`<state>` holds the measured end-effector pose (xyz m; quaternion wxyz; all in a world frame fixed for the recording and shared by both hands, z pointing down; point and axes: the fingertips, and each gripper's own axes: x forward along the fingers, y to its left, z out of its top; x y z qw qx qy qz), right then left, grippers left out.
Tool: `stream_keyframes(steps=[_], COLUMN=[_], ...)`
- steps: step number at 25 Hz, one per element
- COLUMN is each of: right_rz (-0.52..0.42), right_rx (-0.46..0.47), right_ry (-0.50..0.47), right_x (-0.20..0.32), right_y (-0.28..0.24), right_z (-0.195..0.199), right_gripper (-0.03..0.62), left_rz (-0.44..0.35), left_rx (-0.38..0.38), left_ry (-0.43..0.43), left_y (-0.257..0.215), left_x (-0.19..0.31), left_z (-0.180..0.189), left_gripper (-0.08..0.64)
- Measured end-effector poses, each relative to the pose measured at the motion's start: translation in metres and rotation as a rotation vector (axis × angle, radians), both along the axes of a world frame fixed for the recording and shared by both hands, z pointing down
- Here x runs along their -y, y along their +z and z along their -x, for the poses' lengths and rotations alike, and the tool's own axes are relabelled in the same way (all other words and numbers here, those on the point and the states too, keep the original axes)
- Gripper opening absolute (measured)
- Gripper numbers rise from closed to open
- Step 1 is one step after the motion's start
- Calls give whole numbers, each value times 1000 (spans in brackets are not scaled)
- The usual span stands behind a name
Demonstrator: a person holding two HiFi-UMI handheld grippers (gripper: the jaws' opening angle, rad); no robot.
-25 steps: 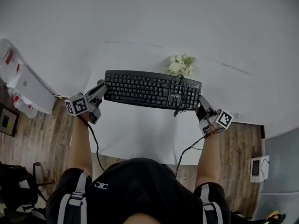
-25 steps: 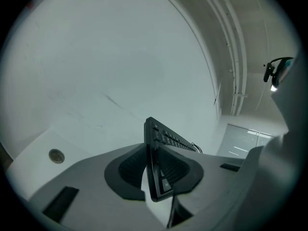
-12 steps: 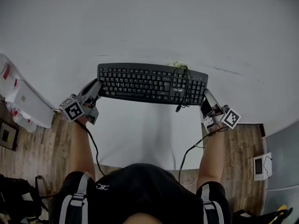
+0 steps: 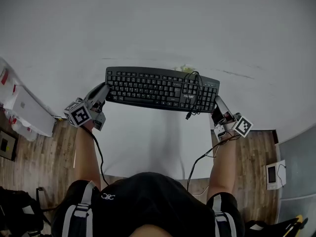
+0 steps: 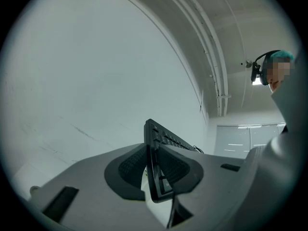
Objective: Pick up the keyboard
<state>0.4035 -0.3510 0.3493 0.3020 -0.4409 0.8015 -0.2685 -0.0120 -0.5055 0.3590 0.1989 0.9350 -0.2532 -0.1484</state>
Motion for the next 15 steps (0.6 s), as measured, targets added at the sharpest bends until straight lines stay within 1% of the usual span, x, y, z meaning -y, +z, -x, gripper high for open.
stream_keyframes(steps=[10, 15], right_rz=[35, 53], right_rx=[26, 19], right_ry=[6, 21], right_x=[-2, -2], right_y=[1, -3], right_z=[2, 6], right_gripper=[66, 66], left_rz=[39, 55], left_rx=[8, 19], left_ry=[12, 22], left_y=[3, -1], left_x=[3, 4], left_z=[-1, 3], left_gripper=[83, 83])
